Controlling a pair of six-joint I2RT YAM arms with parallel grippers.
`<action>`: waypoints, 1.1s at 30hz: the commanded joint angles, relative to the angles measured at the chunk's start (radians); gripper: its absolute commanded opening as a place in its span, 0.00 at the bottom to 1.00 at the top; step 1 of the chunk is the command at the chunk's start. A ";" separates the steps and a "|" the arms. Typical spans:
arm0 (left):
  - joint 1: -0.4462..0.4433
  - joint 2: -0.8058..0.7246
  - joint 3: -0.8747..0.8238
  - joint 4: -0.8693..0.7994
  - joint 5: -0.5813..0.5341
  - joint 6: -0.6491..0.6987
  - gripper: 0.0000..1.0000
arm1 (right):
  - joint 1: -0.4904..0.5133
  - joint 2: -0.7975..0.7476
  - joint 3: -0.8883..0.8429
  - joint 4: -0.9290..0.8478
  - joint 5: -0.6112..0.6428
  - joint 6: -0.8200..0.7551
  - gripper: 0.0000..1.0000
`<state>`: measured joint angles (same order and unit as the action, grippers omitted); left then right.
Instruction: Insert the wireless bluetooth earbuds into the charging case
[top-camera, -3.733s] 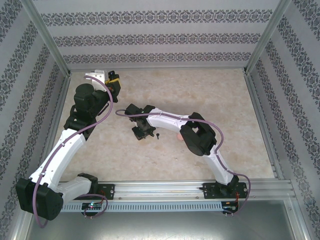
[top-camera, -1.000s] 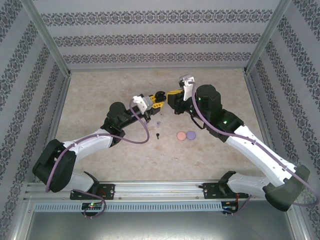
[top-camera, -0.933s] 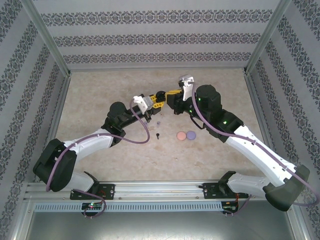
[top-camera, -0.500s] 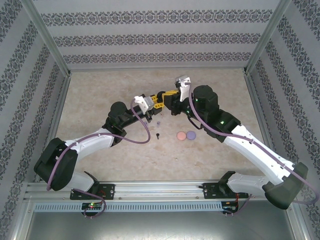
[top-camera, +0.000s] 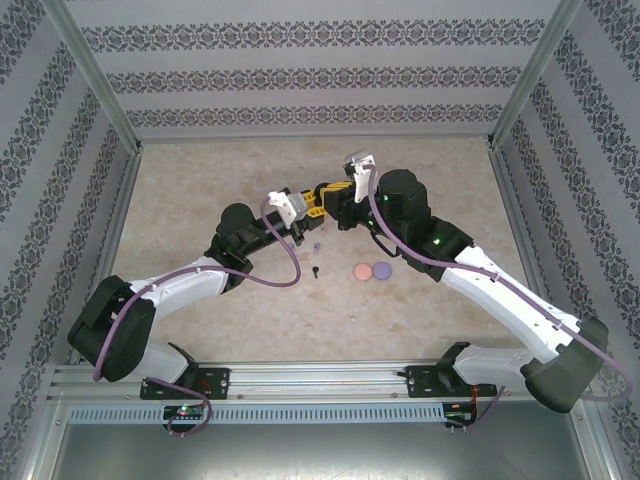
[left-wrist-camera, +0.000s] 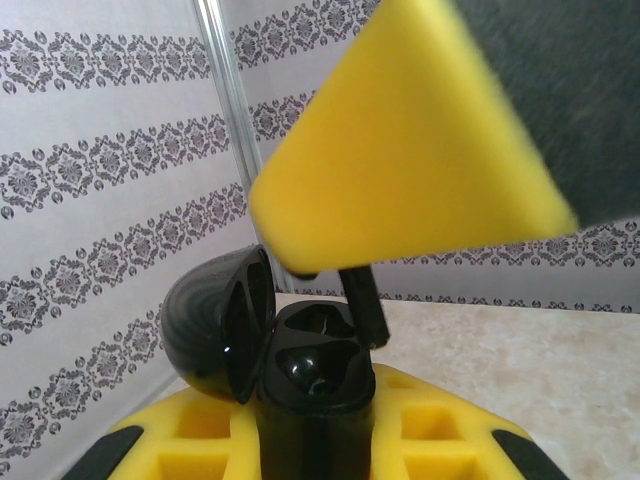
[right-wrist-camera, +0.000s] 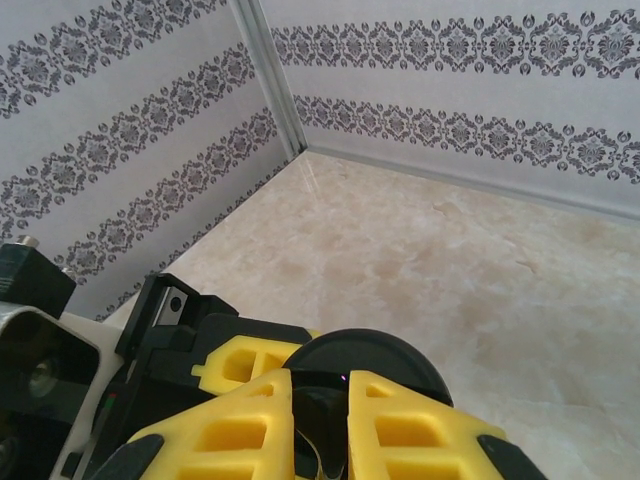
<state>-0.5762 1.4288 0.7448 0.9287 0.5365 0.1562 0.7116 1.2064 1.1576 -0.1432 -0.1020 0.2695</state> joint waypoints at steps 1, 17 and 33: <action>-0.016 -0.023 0.018 0.068 0.030 -0.009 0.00 | 0.012 0.014 0.018 0.031 0.002 -0.003 0.16; -0.016 -0.039 0.017 0.056 0.034 0.005 0.00 | 0.002 0.028 0.005 -0.001 0.028 -0.044 0.12; -0.016 -0.053 0.027 0.021 0.033 0.012 0.00 | 0.019 0.035 -0.002 -0.039 -0.028 -0.121 0.11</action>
<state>-0.5762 1.4181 0.7448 0.9024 0.5423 0.1570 0.7120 1.2205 1.1580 -0.1379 -0.0952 0.1802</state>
